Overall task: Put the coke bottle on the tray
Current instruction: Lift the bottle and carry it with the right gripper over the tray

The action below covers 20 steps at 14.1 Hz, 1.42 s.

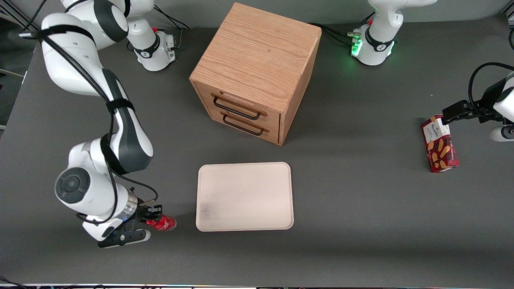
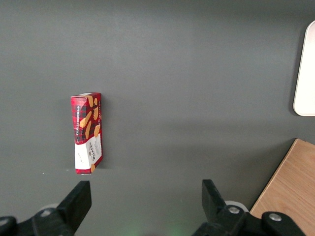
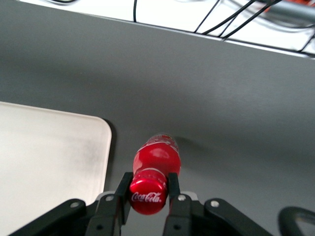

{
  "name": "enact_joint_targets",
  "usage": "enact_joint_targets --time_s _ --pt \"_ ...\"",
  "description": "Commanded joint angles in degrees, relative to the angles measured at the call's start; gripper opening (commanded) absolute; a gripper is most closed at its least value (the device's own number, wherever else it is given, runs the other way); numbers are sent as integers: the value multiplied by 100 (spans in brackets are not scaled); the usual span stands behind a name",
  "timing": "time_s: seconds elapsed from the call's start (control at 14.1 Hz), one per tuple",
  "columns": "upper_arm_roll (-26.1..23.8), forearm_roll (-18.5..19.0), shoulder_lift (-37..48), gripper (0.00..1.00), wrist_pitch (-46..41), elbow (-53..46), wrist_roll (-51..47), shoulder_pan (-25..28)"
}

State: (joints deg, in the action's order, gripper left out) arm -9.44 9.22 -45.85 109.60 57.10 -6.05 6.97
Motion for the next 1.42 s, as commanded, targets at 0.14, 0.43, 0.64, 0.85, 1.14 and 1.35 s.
enact_joint_targets --time_s 0.14,0.43,0.64,0.85,1.14,1.35 --pt "-400 194 831 2 -904 21 -195 -2" --pt "-698 168 1210 2 -1379 3 -212 7" --pt "-1138 176 1219 2 -1476 -260 -544 33" --pt "-1560 220 1123 3 -1180 -269 -872 42" --pt "-1570 544 728 3 -651 -260 -898 322" --pt "-1579 905 298 4 -379 -252 -880 358"
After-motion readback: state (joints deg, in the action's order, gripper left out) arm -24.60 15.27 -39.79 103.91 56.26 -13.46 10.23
